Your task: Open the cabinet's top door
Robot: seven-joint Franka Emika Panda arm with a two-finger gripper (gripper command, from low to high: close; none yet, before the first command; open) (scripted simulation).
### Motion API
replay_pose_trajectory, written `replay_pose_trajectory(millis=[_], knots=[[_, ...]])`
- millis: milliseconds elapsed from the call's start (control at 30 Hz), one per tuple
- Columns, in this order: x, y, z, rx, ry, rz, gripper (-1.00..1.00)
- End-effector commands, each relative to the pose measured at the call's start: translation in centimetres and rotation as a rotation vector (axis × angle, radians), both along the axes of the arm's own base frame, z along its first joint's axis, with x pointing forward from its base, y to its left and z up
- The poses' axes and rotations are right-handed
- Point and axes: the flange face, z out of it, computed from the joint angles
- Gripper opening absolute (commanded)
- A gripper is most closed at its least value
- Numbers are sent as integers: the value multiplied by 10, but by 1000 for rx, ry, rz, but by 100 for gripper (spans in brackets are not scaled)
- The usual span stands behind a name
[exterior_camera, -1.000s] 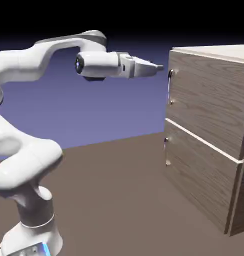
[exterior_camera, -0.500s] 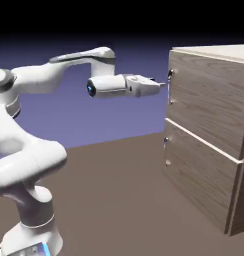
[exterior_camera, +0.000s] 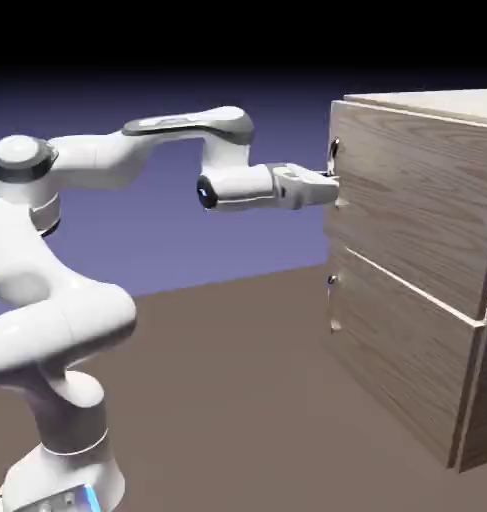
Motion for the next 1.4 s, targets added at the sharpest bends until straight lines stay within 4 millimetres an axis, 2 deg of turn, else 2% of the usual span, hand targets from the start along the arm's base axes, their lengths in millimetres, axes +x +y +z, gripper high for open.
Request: replay_pose_trajectory(millis=[0, 433, 700, 867, 1367], knots=[[-7, -3, 0, 0, 0, 17, -100], [-70, -40, 0, 0, 0, 191, -100], [-125, -87, 0, 0, 0, 361, -100], [-153, -117, 0, 0, 0, 459, -100], [-207, -204, 0, 0, 0, 702, -100]])
